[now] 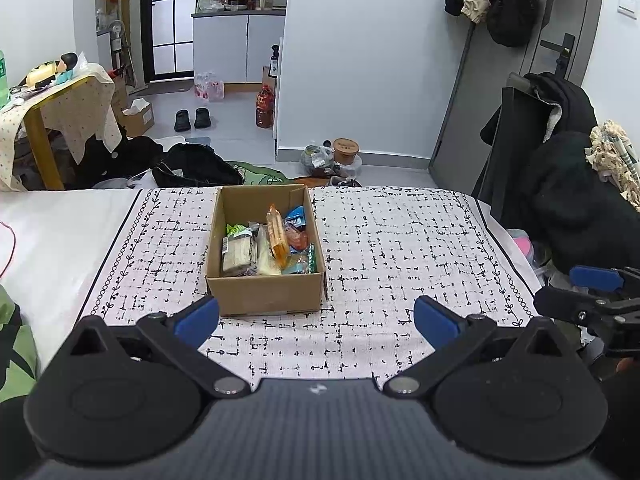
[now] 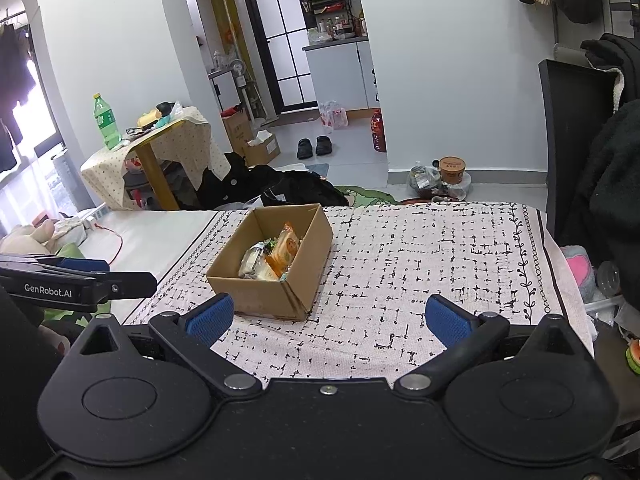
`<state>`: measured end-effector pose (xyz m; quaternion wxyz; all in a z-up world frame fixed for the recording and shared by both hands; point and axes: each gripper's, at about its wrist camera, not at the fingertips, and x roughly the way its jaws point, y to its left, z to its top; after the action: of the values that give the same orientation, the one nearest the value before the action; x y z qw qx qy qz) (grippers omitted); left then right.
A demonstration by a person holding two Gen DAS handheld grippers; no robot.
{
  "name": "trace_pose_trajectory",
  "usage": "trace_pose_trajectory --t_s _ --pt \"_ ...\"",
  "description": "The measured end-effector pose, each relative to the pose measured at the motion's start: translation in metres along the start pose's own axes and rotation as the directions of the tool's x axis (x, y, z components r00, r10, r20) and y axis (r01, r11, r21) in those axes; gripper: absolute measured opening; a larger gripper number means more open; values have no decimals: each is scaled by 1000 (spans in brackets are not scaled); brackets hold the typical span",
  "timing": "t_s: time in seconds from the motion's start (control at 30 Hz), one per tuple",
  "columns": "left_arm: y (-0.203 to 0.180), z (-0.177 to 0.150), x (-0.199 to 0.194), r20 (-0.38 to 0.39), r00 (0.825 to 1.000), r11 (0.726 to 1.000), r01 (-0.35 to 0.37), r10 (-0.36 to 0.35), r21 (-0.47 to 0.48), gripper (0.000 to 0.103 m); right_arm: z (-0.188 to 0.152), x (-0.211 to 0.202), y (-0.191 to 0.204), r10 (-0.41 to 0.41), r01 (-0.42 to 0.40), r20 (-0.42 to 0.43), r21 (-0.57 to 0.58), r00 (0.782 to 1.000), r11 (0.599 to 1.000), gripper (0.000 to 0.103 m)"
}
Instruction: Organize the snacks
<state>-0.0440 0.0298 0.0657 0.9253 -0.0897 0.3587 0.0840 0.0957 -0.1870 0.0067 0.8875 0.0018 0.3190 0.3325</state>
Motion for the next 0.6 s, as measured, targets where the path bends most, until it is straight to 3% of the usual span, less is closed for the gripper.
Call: trace_pose_trajectory --t_s 0.6 --pt "-1 1 1 -5 1000 1000 -4 4 4 103 0 0 1 -5 5 1 0 1000 1000 103"
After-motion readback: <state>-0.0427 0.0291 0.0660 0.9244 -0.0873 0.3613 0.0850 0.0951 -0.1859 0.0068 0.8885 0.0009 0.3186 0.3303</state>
